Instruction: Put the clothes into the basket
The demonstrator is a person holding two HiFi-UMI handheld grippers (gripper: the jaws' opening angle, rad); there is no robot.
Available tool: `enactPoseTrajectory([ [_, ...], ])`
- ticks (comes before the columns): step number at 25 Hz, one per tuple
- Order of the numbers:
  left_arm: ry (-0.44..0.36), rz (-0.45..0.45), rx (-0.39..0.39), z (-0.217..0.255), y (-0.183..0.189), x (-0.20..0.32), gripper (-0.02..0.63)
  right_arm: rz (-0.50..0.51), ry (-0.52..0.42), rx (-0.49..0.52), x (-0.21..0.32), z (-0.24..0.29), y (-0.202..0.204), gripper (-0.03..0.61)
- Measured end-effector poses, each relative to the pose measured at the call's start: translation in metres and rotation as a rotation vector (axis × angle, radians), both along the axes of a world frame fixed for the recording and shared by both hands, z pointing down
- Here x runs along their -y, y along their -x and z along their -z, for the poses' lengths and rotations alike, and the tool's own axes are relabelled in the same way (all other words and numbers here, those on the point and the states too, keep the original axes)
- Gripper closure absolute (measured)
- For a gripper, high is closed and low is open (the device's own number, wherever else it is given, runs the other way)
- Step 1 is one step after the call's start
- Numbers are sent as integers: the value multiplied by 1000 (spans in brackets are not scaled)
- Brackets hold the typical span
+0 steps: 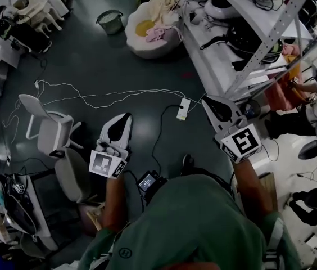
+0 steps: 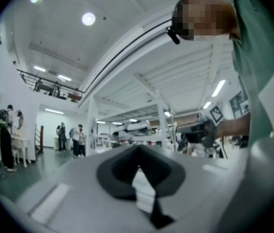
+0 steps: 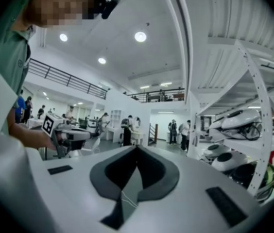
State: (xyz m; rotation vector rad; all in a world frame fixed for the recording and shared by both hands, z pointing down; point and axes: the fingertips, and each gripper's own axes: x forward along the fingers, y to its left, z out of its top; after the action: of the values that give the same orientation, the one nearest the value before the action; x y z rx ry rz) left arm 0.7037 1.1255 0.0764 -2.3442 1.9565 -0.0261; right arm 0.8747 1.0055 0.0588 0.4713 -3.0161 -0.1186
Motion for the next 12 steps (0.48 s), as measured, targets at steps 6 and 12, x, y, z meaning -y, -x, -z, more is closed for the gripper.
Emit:
enactPoseTrajectory([
  [6,-32,50,27,13,4,49,609,77,-39,36,51,8,21,574],
  [12,0,78,32,10,35,87,609,87,22,8,95,-12,50,574],
])
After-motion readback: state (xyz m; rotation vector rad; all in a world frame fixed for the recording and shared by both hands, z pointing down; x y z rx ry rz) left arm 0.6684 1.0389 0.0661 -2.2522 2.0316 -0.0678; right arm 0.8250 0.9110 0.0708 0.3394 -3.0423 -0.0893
